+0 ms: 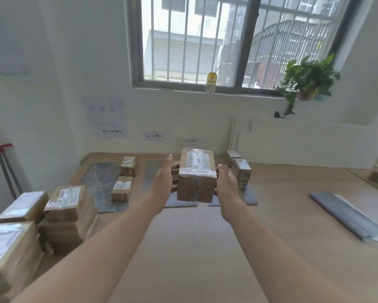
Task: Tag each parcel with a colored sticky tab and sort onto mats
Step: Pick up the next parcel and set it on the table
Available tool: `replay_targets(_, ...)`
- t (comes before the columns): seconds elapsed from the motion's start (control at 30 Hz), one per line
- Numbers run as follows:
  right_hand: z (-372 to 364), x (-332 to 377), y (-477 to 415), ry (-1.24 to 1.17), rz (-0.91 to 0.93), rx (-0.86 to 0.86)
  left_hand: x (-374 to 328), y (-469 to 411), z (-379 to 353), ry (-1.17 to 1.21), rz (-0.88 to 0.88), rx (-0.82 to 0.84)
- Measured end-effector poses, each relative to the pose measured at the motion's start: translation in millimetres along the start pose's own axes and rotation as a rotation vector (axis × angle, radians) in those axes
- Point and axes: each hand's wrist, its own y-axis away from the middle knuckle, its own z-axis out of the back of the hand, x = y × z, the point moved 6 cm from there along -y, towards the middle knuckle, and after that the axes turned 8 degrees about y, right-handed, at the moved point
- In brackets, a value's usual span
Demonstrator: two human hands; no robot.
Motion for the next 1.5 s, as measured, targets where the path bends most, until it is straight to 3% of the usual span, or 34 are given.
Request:
replay_targets(0.23,-31,-33,-24,-0.020,-0.083,-0.021,24,-42,23,0.002,0.077,0.008)
replay_targets(0.8,-54,-148,-72,0.108,-0.345,0.068,161,-106,49,-0.062,0.368,-0.049)
replay_targets(1.17,-49,-255,-73,0.194,-0.523,0.136,278,-103,65,-0.029,0.599,-0.180)
replay_targets(1.5,-56,-301,-53,0.227,-0.593,0.192,331,-81,88,-0.023,0.703,-0.235)
